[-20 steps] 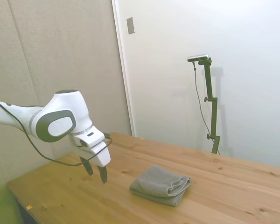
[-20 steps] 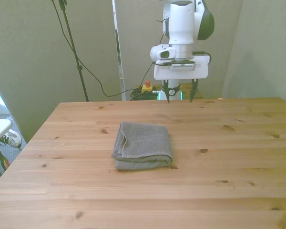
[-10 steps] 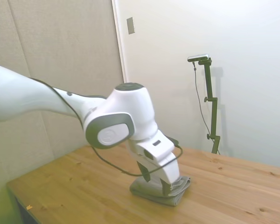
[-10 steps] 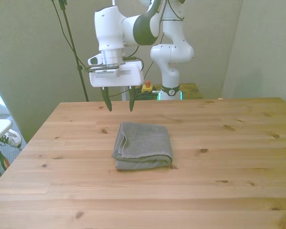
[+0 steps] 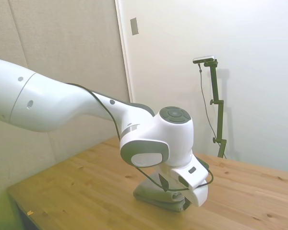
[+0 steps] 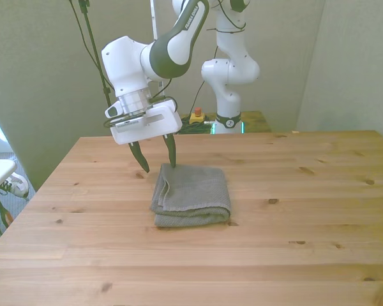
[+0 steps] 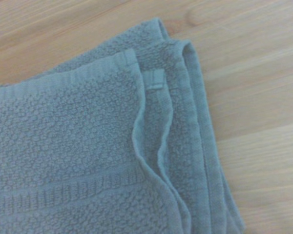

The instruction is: Unfold the towel

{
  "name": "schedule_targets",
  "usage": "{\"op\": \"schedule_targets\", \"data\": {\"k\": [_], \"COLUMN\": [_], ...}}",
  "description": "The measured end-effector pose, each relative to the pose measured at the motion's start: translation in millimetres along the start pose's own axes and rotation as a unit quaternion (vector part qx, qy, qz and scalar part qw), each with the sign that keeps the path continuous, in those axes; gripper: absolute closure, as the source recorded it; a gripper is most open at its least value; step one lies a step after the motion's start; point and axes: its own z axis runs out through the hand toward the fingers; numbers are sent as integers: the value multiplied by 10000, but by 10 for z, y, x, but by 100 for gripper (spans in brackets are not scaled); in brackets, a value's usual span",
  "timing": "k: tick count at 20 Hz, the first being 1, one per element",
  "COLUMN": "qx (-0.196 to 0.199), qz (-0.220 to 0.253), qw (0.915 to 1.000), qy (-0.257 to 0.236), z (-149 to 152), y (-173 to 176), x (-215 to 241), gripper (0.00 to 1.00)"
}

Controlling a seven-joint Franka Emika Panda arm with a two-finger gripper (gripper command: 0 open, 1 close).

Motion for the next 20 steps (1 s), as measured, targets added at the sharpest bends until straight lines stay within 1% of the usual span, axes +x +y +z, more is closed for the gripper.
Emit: {"op": "schedule_targets", "data": {"k": [3,9,20], "qx": [5,100,84], "qz": [-59,-225,-277], "qw": [9999,9995,9993], "qy": [-106,-177,-226], "z": [73,83,133], "y": [24,-7,0], "x": [23,10,-2], "gripper": [100,100,100]}}
